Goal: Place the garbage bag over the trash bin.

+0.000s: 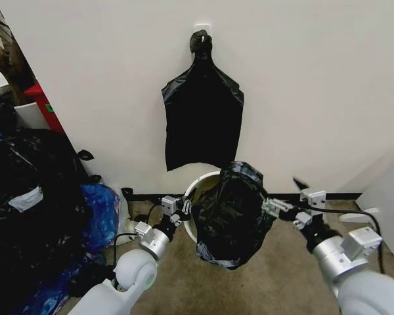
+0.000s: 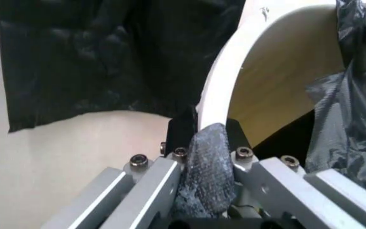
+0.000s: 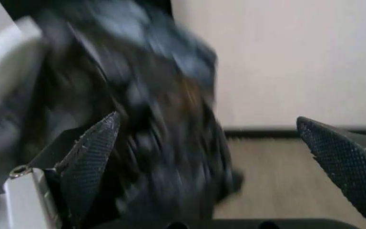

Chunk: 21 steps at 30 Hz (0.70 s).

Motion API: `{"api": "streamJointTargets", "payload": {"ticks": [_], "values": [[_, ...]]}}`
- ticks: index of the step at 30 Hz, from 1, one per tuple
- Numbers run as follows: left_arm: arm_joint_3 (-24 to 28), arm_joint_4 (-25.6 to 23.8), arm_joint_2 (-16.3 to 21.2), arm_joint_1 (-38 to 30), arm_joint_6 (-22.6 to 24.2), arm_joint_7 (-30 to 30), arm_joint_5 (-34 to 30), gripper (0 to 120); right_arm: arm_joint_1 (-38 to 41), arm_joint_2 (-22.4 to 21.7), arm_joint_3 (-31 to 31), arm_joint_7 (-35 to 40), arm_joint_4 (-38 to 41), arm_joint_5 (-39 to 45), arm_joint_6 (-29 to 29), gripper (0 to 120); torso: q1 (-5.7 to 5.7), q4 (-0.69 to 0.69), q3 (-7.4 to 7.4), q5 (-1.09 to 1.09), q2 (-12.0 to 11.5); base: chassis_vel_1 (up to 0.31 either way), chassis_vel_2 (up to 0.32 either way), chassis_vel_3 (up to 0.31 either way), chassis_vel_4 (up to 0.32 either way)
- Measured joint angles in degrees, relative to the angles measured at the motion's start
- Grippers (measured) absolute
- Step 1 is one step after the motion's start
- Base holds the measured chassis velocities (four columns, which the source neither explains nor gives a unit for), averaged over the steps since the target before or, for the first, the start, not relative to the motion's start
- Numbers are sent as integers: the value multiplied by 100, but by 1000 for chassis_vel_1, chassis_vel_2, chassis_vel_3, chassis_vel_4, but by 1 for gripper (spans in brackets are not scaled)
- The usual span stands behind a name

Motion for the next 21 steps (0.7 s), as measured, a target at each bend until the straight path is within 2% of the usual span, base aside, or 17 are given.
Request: {"api": "streamJointTargets", "payload": {"ticks": [5,13,19,21], "values": [[-5,-64,2,30,-28,-10,88,3,102,13,-99,605,41,593,-656,100,0,3,1,1,0,0,0,0,0],[-1,-154,-17,40,-39,-20,148,3,73,72,-226,814,34,665,-859,100,0,1,1,1,0,0,0,0,0],[22,-223,-22,30,-115,-18,370,3,223,149,-404,1114,0,1213,-886,100,1,2,1,1,0,0,0,0,0],[34,-305,-8,64,-151,-9,439,3,271,215,-483,1277,-10,1458,-818,92,1,1,1,1,0,0,0,0,0]]}}
